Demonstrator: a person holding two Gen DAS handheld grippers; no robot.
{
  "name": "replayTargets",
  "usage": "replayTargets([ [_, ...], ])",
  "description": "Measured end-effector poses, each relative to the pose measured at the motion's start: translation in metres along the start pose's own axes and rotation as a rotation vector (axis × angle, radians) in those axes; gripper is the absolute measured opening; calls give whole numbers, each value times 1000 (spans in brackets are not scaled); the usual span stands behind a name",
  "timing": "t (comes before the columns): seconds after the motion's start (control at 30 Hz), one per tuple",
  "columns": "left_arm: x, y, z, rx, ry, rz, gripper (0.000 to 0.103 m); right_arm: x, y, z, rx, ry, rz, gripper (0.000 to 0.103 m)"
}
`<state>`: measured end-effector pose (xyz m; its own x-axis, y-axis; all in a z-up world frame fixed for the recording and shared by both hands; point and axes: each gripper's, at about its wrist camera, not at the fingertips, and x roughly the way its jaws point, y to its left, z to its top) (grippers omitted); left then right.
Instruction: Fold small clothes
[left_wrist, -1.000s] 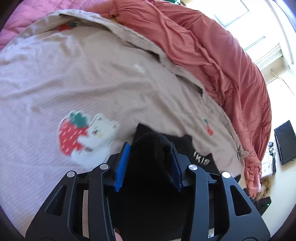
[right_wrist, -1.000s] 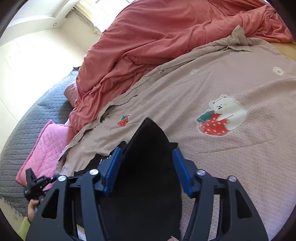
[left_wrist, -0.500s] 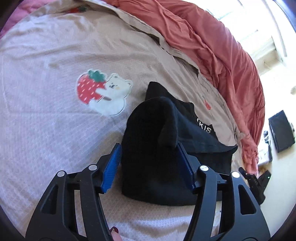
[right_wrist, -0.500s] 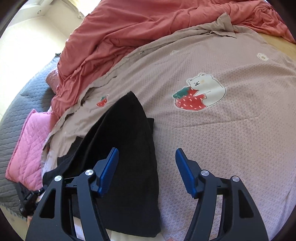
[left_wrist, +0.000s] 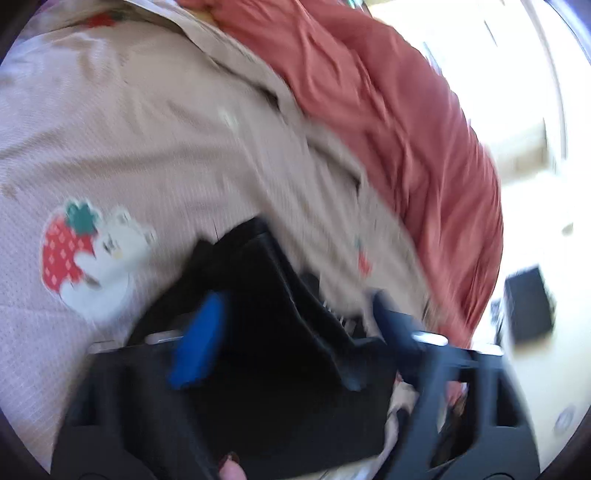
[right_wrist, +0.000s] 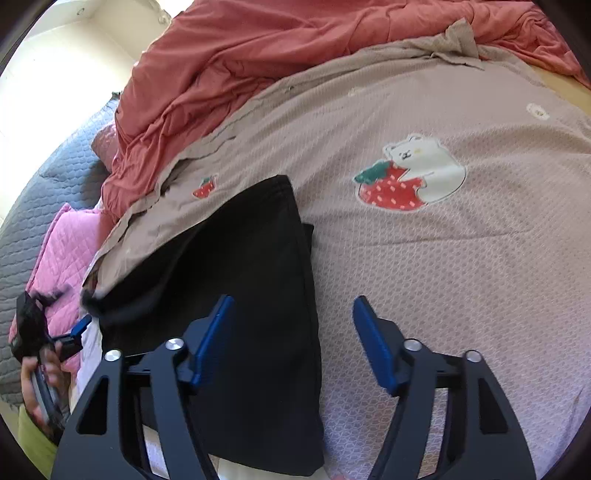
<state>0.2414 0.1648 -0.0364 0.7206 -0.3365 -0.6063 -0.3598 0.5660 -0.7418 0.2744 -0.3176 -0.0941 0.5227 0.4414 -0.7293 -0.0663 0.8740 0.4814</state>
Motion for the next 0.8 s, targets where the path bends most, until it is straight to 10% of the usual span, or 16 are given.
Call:
replayTargets([
  [0.53, -30, 50, -64, 262, 40, 306, 78, 3, 14, -15, -69, 85, -10, 68],
  [0.8, -14, 41, -84, 364, 78, 320, 75, 5, 26, -33, -156, 123, -48, 68],
])
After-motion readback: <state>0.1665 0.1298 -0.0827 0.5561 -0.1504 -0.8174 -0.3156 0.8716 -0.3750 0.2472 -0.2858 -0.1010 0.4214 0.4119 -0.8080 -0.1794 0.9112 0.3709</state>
